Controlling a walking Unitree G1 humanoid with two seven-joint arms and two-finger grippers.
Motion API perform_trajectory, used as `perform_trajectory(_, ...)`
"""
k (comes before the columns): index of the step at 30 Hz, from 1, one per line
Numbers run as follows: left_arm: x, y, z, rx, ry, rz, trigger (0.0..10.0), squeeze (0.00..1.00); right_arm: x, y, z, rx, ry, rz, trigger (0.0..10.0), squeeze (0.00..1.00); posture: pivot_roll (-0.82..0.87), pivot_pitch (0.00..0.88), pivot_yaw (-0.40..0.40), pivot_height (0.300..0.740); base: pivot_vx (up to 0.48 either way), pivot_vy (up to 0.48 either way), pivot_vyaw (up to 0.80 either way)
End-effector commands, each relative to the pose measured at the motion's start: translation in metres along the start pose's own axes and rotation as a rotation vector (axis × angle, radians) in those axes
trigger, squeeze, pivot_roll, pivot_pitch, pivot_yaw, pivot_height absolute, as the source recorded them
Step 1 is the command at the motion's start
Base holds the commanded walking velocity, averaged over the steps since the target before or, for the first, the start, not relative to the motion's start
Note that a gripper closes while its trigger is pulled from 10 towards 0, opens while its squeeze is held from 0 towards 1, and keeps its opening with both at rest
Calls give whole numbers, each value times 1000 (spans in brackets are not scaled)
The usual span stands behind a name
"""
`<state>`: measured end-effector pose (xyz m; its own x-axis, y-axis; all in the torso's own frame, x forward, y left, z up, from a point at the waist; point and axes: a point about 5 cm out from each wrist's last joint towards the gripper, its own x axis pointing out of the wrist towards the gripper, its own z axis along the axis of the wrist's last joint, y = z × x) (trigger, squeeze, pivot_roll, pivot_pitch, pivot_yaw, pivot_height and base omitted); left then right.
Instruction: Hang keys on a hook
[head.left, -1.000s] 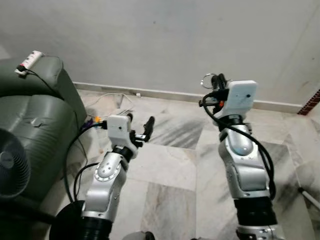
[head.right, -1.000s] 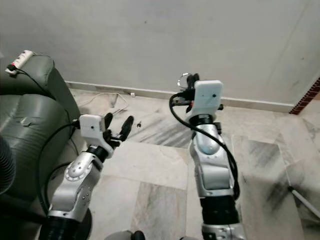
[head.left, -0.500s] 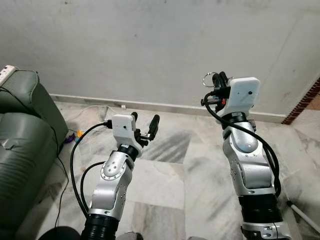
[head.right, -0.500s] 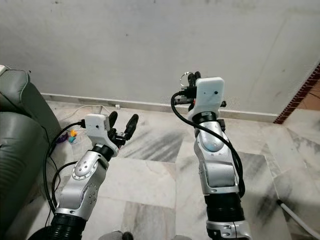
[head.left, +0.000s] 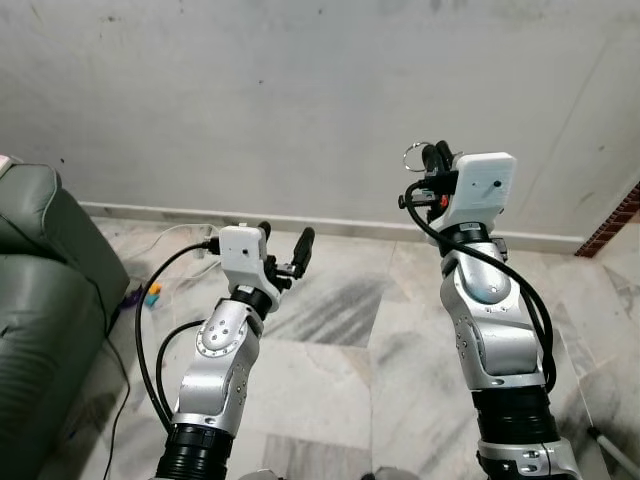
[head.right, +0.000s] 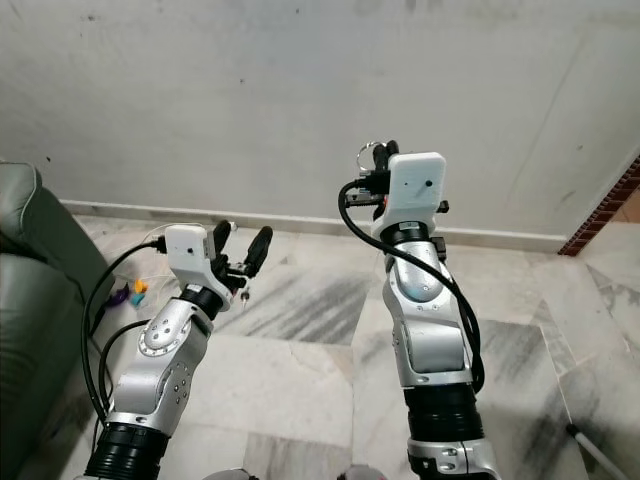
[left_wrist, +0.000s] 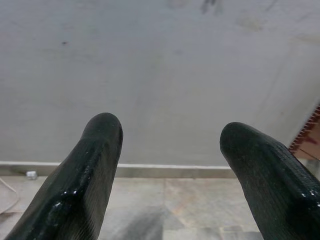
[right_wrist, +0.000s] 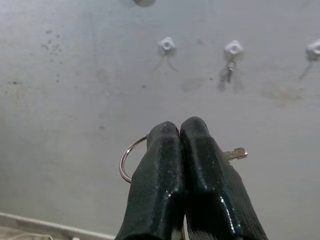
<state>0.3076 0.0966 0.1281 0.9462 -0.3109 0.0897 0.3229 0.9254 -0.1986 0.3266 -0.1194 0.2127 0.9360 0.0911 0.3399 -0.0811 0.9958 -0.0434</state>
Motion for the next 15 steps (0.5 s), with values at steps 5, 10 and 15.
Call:
perform_trajectory(5,-3,8,-1,13,13,20,10000,0,0,8,1,15,-6,24,10000,0,-22,147,60,740,395,0,0)
perform_trajectory(10,-4,10,-1,14,11,27,10000,0,0,10,0,15,-5,27,10000,0,-17,145,57,740,402,0,0)
perform_trajectory(15,-3,10,0,17,9,30,10000,0,1,11,1,14,-9,31,10000,0,-13,141,58,740,402,0,0)
